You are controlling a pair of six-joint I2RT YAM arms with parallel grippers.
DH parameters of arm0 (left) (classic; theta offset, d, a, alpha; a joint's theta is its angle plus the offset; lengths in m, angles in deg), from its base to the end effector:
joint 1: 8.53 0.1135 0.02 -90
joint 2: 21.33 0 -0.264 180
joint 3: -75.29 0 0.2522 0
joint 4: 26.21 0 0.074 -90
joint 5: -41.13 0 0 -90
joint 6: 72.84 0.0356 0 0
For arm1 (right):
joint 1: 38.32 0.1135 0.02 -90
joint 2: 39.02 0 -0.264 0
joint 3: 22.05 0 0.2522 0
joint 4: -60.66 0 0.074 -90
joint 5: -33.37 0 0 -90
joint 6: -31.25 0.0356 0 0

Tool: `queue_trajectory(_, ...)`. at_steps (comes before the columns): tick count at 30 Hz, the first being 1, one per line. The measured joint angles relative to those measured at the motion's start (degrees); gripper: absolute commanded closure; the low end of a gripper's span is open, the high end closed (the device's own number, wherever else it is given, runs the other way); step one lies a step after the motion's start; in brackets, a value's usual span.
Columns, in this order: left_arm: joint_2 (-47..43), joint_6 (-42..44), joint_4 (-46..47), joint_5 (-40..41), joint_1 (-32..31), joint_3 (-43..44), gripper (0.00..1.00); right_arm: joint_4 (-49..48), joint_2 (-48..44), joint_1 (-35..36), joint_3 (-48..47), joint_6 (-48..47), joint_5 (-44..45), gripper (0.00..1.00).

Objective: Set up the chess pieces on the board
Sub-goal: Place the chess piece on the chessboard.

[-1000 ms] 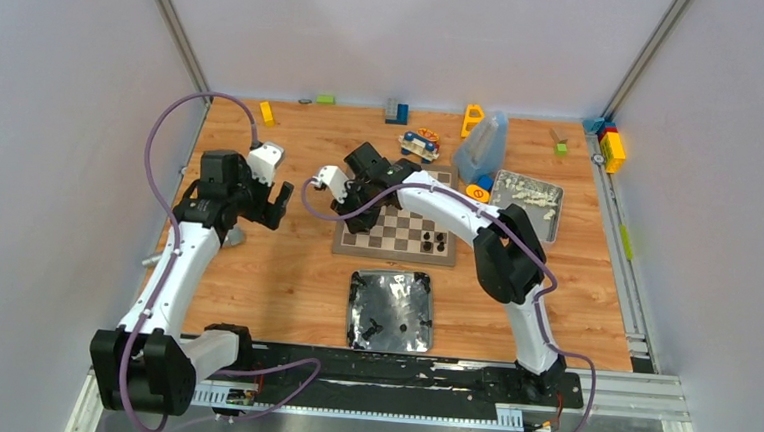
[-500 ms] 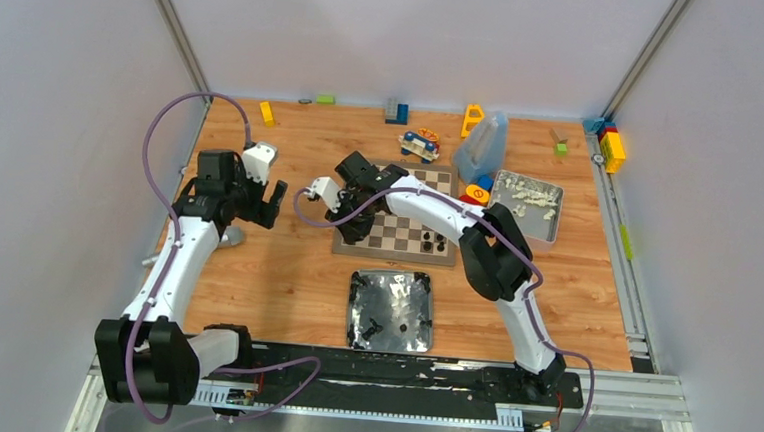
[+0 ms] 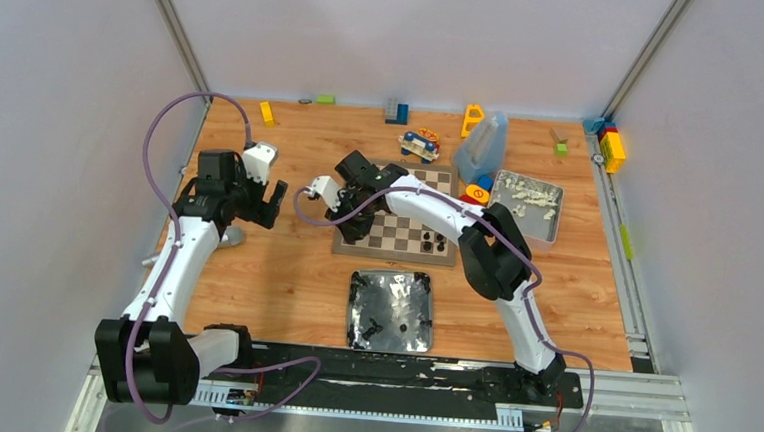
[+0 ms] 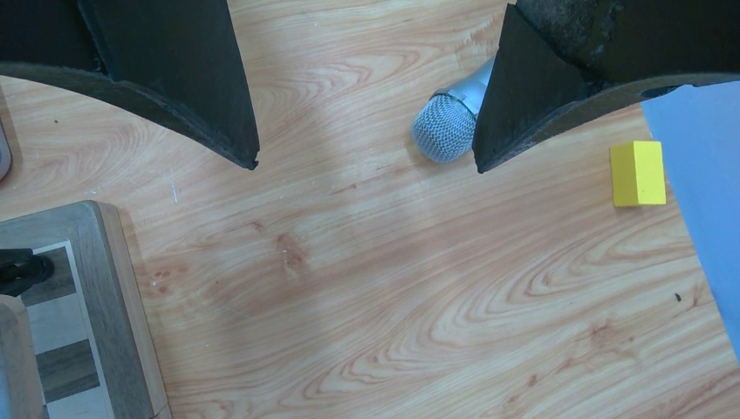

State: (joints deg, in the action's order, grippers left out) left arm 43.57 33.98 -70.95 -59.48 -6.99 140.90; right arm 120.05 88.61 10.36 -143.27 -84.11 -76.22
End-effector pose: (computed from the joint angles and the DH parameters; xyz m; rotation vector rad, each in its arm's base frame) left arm 0.2386 -0.0001 0.2799 0.3993 2.2890 -0.0557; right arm 0.3053 0.3653 0.1963 -1.7305 2.1264 0.5819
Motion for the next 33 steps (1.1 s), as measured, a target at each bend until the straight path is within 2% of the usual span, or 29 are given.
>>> queue_trajectory(5,0.0,0.0,0.0,0.0,0.0,0.0,0.00,0.0,0.7,0.0,-0.9,0.0,0.0,0.79)
queue_trajectory(9,0.0,0.0,0.0,0.0,0.0,0.0,0.00,0.0,0.7,0.0,-0.9,0.2,0.0,0.69)
queue_trajectory(16,0.0,0.0,0.0,0.0,0.1,0.0,0.00,0.0,0.7,0.0,-0.9,0.9,0.8,0.45)
queue_trajectory(21,0.0,0.0,0.0,0.0,0.5,0.0,0.00,-0.2,-0.8,-0.1,0.1,1.3,1.6,0.34)
queue_trajectory(28,0.0,0.0,0.0,0.0,0.5,0.0,0.00,-1.0,-14.3,-0.5,10.8,1.2,2.1,0.29)
queue_trajectory(33,-0.6,0.0,0.1,-1.0,0.5,0.0,0.00,-2.7,-26.9,-0.7,23.1,0.0,0.5,0.29)
